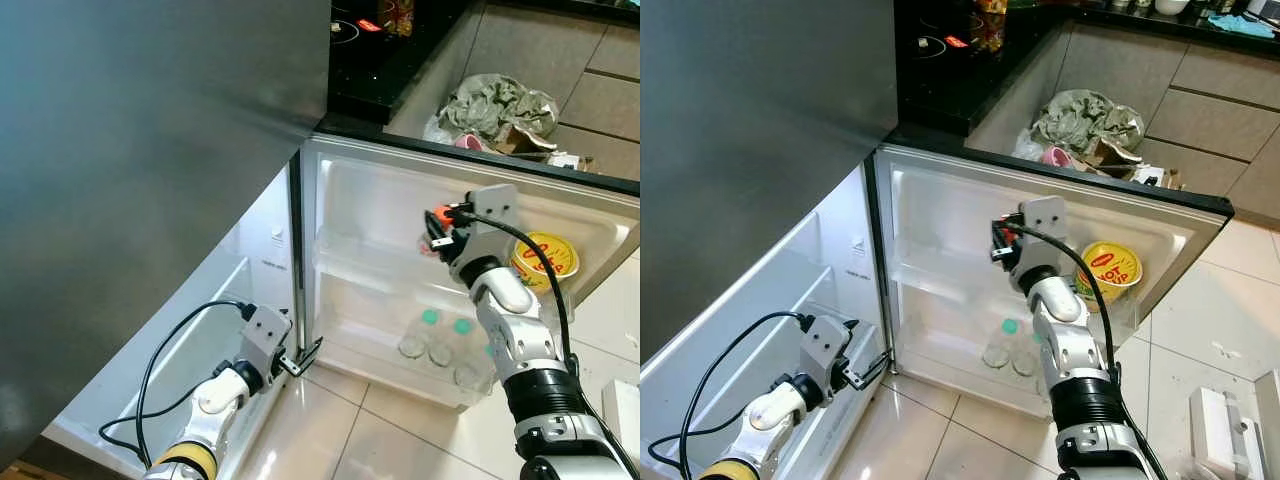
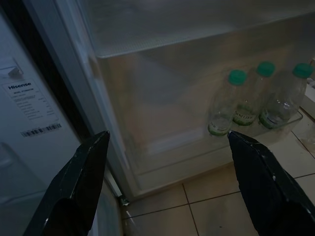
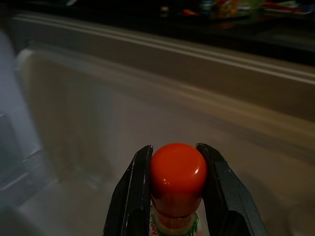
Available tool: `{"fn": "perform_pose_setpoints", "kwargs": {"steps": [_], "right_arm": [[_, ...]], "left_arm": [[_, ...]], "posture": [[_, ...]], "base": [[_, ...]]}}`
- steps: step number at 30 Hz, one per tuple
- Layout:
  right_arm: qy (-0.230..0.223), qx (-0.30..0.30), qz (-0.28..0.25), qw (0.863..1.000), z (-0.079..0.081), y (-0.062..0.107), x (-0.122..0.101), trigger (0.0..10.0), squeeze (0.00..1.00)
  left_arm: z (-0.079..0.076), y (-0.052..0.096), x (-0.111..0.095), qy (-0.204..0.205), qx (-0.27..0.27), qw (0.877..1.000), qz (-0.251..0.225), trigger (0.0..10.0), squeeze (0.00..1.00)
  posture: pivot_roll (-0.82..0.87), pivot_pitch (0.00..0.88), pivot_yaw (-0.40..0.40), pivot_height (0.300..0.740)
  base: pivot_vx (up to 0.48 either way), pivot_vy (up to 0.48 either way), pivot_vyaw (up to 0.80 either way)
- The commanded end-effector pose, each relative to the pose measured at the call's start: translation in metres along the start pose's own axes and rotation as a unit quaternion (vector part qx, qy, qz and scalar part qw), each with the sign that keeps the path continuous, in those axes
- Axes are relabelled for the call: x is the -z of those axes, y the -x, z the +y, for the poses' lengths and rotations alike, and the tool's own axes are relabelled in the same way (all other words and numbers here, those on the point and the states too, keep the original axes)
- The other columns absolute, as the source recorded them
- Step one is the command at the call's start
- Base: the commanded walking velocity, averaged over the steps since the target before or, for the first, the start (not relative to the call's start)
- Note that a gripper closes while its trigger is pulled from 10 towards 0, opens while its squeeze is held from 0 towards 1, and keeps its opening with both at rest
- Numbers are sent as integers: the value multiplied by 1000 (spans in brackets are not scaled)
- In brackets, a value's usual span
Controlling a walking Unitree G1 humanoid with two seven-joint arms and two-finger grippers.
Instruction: Restocking fridge
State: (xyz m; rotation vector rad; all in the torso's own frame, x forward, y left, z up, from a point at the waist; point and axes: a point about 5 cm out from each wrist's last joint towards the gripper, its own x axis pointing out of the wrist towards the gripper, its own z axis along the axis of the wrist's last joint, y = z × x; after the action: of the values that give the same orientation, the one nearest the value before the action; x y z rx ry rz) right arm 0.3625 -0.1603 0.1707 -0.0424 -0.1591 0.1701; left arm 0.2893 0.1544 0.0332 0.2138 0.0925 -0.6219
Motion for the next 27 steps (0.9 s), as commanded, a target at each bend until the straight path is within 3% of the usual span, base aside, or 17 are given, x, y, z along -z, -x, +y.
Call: {"fn": "perform_pose_setpoints", "kwargs": {"steps": [1,12,27], "right_arm": [[4,17,-6,1000,-1,0,0,10000,0],[4,59,-9,998,7,0,18,10000,0],[-31,94,-19,995,8,-13,17,10000,0]], "left_arm": [[3,2,0,-7,-2,1000,2,10000,0],[10,-4,-13,-17,-15,999,-28,10000,0],[18,-6,-29,-30,-29,997,-70,10000,0]], "posture": [[-71,81,-41,740],[-58,91,-31,740],[-25,132,-15,740]], "base": [[0,0,0],[0,0,0],[0,0,0]]}}
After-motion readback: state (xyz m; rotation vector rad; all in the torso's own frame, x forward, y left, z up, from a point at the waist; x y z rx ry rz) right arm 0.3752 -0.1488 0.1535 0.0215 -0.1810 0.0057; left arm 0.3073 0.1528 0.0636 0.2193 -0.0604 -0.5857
